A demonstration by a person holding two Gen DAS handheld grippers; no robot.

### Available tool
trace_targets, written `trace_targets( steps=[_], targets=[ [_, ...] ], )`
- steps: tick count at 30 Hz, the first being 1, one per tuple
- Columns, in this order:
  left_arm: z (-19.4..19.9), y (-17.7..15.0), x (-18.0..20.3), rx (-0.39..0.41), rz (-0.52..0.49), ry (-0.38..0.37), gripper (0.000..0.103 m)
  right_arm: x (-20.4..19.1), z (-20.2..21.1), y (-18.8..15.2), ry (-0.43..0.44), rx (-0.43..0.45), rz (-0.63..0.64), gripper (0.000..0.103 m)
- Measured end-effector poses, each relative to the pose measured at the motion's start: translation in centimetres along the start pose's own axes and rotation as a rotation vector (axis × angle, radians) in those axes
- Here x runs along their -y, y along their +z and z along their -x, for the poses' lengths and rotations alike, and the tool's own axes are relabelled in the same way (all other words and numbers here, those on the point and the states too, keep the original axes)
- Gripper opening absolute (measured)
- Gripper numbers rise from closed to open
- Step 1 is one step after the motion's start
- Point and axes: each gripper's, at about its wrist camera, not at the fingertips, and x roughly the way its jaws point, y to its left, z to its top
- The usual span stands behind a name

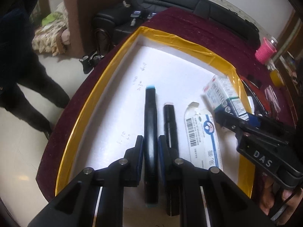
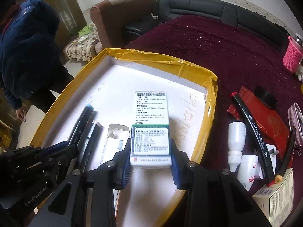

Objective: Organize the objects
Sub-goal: 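Carry both items into the tray and open both tools, then move both tools back over the table items, then grasp the green-bordered cream box with the right tool while the left tool grasps the pink fluffy badge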

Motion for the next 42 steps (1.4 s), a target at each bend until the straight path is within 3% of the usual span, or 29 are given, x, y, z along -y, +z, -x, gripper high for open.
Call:
trace_targets(
  steps=[2, 4, 9, 13, 16, 20, 23, 27, 30, 35, 37, 42],
  targets=[
    [0.7, -0.3, 0.0, 0.030, 0.013, -0.008, 0.050, 0.5, 0.6, -0.1, 0.064, 0.003, -0.023, 0.060],
    [2.0, -0.6, 0.3, 0.081, 0.008, -0.009, 0.066, 0.9, 1.6, -0.3, 0.114, 0.029, -0.039, 0.066],
    [5.7, -1.8, 2.6, 0.160, -0.018, -0.056, 0.068, 3.1, 6.9, -2.7, 0.201, 0.131, -0.063, 0.077],
    [7.4, -3.4, 6.8, 0.197, -0.095, -0.113, 0.077, 5.8, 11.0, -5.9, 0.224, 0.193, -0.051, 0.085],
    [7.7, -4.8, 10.9, 0.204, -0.184, -0.182, 0.082, 9.1, 13.6, -8.4, 0.187, 0.224, -0.069, 0.090],
    [6.6, -7.3, 16.5, 0.177, -0.319, -0.231, 0.086, 14.5, 15.6, -11.2, 0.067, 0.239, -0.087, 0.096],
    [5.0, -8.4, 19.6, 0.136, -0.378, -0.248, 0.086, 18.3, 15.5, -12.4, -0.008, 0.209, -0.104, 0.096],
    [2.3, -9.1, 22.1, 0.062, -0.401, -0.275, 0.086, 20.9, 14.0, -12.5, 0.022, 0.162, -0.104, 0.096],
    [1.2, -9.4, 23.1, 0.048, -0.429, -0.230, 0.086, 21.0, 12.4, -12.0, 0.070, 0.117, -0.082, 0.096],
    [1.2, -9.6, 22.8, 0.047, -0.435, -0.218, 0.086, 19.8, 9.5, -11.3, -0.004, 0.057, -0.012, 0.095],
    [1.0, -9.5, 22.7, 0.042, -0.430, -0.208, 0.086, 19.4, 9.2, -11.4, -0.004, 0.056, 0.008, 0.086],
    [-0.2, -9.3, 23.8, 0.027, -0.441, -0.218, 0.086, 20.9, 10.7, -13.3, -0.054, 0.064, -0.073, 0.081]
  ],
)
